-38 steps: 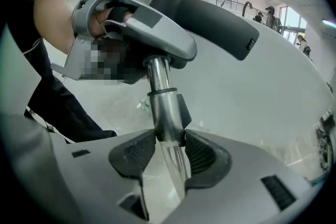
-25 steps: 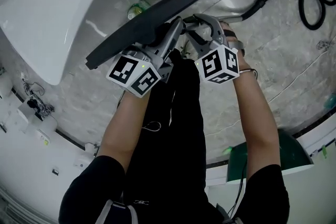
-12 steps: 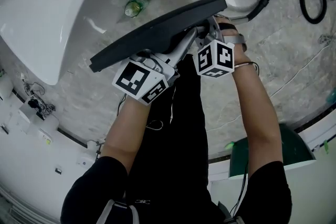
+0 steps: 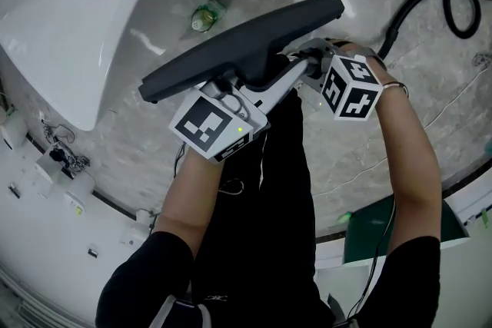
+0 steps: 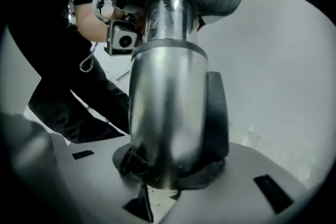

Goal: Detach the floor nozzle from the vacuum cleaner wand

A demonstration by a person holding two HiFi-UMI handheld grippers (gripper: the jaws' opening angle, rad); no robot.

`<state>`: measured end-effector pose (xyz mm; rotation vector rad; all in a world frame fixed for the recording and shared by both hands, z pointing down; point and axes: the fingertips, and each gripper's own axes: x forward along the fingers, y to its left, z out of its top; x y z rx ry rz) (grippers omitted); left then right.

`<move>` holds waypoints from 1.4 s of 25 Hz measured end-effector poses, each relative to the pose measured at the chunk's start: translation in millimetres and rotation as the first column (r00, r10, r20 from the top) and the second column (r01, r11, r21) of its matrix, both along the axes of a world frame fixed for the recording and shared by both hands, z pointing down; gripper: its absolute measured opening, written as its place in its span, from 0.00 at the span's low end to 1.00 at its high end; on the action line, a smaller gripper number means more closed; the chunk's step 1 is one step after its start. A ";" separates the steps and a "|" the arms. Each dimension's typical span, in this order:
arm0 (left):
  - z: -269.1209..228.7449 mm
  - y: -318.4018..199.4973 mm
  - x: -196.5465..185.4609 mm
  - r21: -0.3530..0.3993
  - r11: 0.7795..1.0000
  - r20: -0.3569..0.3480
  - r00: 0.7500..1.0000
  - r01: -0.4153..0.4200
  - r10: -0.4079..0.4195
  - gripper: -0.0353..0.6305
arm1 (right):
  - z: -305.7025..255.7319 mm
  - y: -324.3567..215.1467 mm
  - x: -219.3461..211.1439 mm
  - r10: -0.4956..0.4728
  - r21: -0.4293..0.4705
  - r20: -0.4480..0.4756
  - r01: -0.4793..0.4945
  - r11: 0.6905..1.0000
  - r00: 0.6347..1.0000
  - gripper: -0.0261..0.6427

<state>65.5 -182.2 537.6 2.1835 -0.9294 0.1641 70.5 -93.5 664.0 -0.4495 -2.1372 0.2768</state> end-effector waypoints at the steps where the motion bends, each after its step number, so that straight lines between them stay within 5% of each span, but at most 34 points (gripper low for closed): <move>1: 2.2 -5.3 -2.1 -0.041 0.999 -0.021 0.999 0.025 -0.026 0.28 | -1.7 -0.4 1.4 0.007 -0.028 -0.011 -0.007 1.000 1.000 0.22; 2: 9.5 -12.2 -7.4 -0.118 0.990 -0.042 0.996 0.079 -0.084 0.27 | 1.2 -6.0 1.5 0.053 -0.007 -0.033 -0.053 0.999 0.998 0.22; 4: 29.9 -26.4 -21.6 -0.300 0.929 -0.063 0.967 0.216 -0.245 0.27 | 16.5 -27.7 1.9 0.248 0.181 -0.079 -0.231 0.956 0.966 0.20; 6: 38.6 -33.2 -28.0 -0.370 0.884 -0.041 0.946 0.285 -0.322 0.26 | 26.6 -46.9 5.6 0.462 0.404 -0.064 -0.401 0.822 0.884 0.19; 7: 36.5 -33.5 -27.2 -0.346 0.897 -0.026 0.952 0.277 -0.304 0.26 | 27.2 -50.4 6.3 0.520 0.458 -0.036 -0.448 0.768 0.854 0.18; 8: 31.8 -31.8 -24.6 -0.296 0.925 -0.012 0.967 0.240 -0.255 0.26 | 26.4 -46.9 5.0 0.528 0.453 -0.012 -0.466 0.760 0.849 0.18; 10: 21.0 -21.3 -15.5 -0.184 0.977 0.005 0.994 0.111 -0.112 0.24 | 22.1 -17.3 0.3 0.422 0.268 0.007 -0.409 0.872 0.906 0.18; 11: 17.2 -14.5 -10.0 -0.151 0.987 -0.001 0.999 0.050 -0.050 0.24 | 17.0 4.0 0.0 0.338 0.109 0.013 -0.338 0.935 0.941 0.18; 12: 15.2 -9.0 -5.7 -0.142 0.990 -0.019 1.000 0.010 -0.013 0.24 | 9.0 24.9 1.6 0.259 -0.068 0.024 -0.257 0.964 0.965 0.17; 14: 14.3 -3.3 -0.7 -0.165 0.986 -0.064 0.998 -0.017 0.007 0.24 | -8.9 53.1 7.1 0.176 -0.338 0.047 -0.150 0.929 0.983 0.16; 15: 13.9 -2.3 1.7 -0.171 0.985 -0.068 0.998 -0.018 0.007 0.24 | -11.6 55.4 9.4 0.190 -0.360 0.047 -0.161 0.919 0.981 0.14; 17: 10.4 -4.2 8.8 -0.143 0.989 -0.020 1.000 -0.019 0.016 0.24 | 0.4 32.8 13.2 0.323 -0.134 0.050 -0.314 0.940 0.945 0.13; 18: 7.2 -7.4 12.9 -0.113 0.993 0.012 1.000 -0.023 0.024 0.24 | 7.8 13.2 16.0 0.406 0.041 0.071 -0.410 0.911 0.911 0.13; 21: 2.6 -23.9 14.2 -0.059 0.998 0.058 0.998 0.006 -0.003 0.25 | 14.3 -33.0 26.2 0.570 0.372 0.121 -0.570 0.733 0.812 0.13; 24: 6.4 -40.4 7.8 -0.091 0.993 0.105 0.992 0.082 -0.072 0.26 | 14.3 -50.1 30.8 0.652 0.464 0.129 -0.626 0.627 0.748 0.13; 25: 7.8 -43.1 6.7 -0.106 0.990 0.120 0.989 0.098 -0.085 0.26 | 14.4 -48.7 28.9 0.653 0.439 0.131 -0.634 0.636 0.746 0.13; 26: 8.6 -44.0 6.9 -0.114 0.988 0.126 0.988 0.100 -0.085 0.26 | 14.6 -42.4 25.0 0.635 0.375 0.127 -0.629 0.681 0.762 0.12; 28: 4.6 -40.2 13.2 -0.087 0.995 0.118 0.992 0.048 -0.038 0.24 | 11.3 -17.3 15.7 0.543 0.150 0.114 -0.555 0.819 0.832 0.12; 30: -5.5 -34.1 24.0 -0.015 1.000 0.113 0.993 -0.022 0.023 0.24 | -0.5 13.2 13.1 0.416 -0.103 0.123 -0.405 0.909 0.901 0.12; 32: -14.8 -27.7 33.6 0.041 0.997 0.089 0.994 -0.062 0.058 0.24 | -16.0 40.6 19.1 0.296 -0.298 0.138 -0.246 0.922 0.945 0.12; 35: -28.1 -8.3 47.9 0.035 0.981 -0.039 0.981 -0.190 0.191 0.24 | -38.1 67.2 31.5 0.180 -0.486 0.169 -0.077 0.870 0.969 0.12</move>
